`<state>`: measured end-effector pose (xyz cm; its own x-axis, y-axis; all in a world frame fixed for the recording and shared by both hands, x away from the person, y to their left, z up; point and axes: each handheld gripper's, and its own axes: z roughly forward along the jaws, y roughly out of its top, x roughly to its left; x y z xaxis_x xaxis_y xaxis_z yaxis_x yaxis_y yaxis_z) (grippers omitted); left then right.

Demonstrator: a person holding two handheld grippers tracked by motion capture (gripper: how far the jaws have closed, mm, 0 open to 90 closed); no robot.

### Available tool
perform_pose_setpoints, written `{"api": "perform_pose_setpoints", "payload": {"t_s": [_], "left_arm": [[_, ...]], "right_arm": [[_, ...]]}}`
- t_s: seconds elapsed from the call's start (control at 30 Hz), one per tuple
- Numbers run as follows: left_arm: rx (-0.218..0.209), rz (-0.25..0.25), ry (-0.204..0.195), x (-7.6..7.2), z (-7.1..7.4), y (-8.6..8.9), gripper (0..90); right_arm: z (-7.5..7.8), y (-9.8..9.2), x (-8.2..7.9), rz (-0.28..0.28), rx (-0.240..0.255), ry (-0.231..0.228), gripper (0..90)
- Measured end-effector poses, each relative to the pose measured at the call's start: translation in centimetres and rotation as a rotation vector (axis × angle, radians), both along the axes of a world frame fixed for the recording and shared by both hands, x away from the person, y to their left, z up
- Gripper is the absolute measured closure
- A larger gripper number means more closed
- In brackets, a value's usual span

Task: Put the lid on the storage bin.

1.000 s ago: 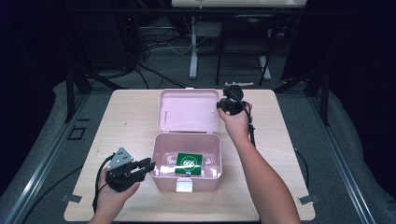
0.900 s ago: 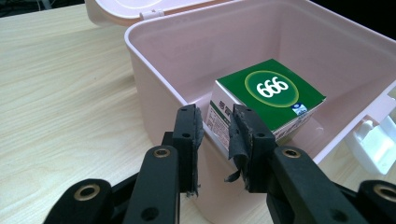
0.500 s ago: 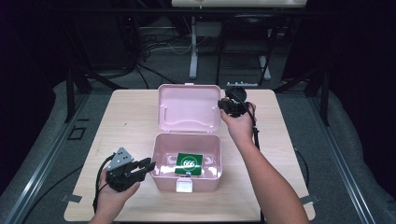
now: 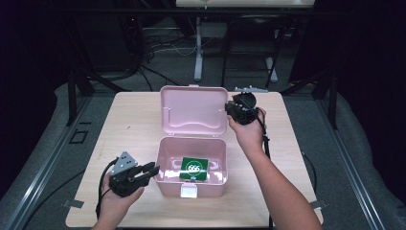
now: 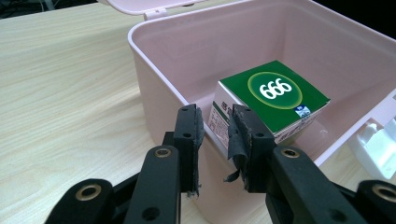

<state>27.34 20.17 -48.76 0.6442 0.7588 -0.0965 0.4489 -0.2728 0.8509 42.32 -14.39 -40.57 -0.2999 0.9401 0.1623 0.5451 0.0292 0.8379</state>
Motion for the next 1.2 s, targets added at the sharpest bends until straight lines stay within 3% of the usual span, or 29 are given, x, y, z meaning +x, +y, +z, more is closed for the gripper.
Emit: {"api": "perform_pose_setpoints", "payload": {"t_s": [0.57, 0.87, 1.07, 1.2], "left_arm": [[-0.005, -0.002, 0.007, -0.3, 0.1, -0.1, 73.6], [-0.004, -0.001, 0.008, -0.3, 0.1, 0.0, 73.5], [-0.007, 0.001, 0.008, -0.4, 0.1, -0.1, 73.5], [-0.007, 0.003, 0.01, -0.4, 0.1, -0.1, 73.4]], "right_arm": [[0.2, 0.1, -2.9, 0.02, -0.015, -0.106, 87.7], [0.3, 0.4, -4.8, 0.025, -0.054, -0.169, 87.6], [-0.2, 0.3, -6.0, 0.026, -0.042, -0.209, 87.7], [-0.1, 0.6, -6.9, 0.025, -0.067, -0.229, 87.6]]}}
